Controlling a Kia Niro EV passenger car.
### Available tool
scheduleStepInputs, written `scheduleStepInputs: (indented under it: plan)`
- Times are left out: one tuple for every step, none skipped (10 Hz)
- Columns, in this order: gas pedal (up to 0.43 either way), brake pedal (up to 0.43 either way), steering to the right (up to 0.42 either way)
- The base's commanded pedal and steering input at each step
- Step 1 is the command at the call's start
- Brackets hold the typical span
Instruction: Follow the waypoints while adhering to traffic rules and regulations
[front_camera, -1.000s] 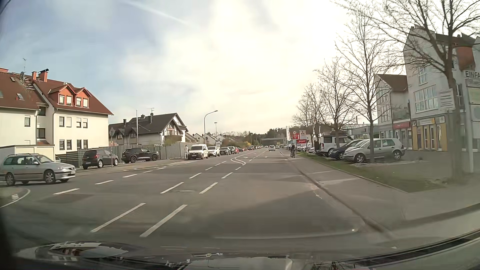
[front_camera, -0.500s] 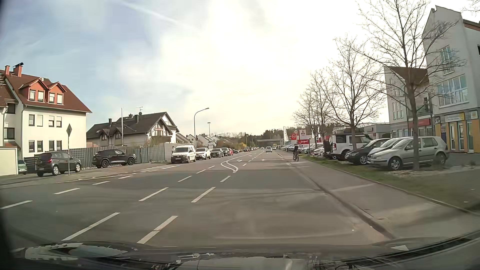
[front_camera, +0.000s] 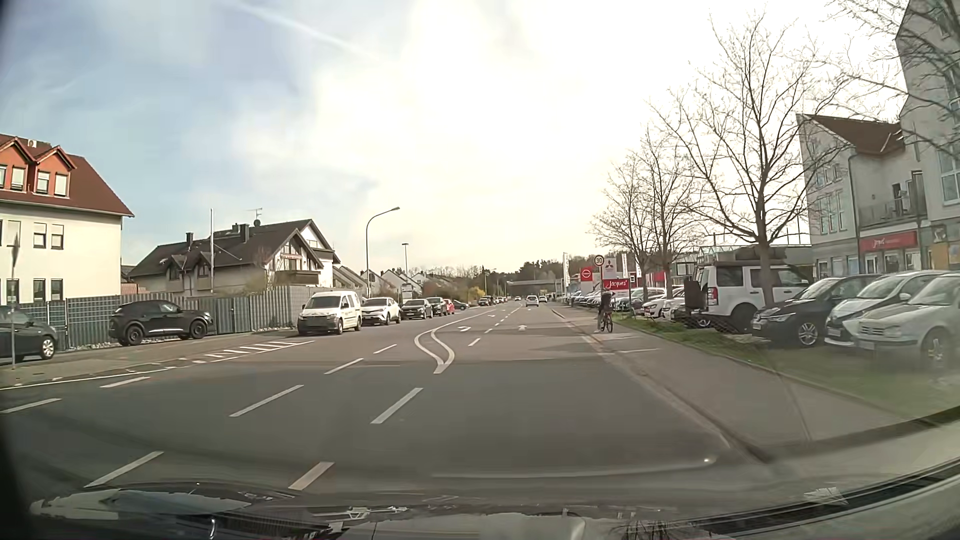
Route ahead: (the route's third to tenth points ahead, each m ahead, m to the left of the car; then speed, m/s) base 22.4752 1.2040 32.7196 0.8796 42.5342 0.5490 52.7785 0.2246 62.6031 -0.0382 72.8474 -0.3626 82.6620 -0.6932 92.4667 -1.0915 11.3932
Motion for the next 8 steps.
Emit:
scheduleStepInputs:
  plan:
    - [0.098,0.000,0.007]
    - [0.098,0.000,0.008]
    - [0.098,0.000,0.008]
    - [0.098,0.000,0.009]
    - [0.098,0.000,0.009]
    - [0.098,0.000,0.009]
    - [0.098,0.000,0.010]
    - [0.098,0.000,0.011]
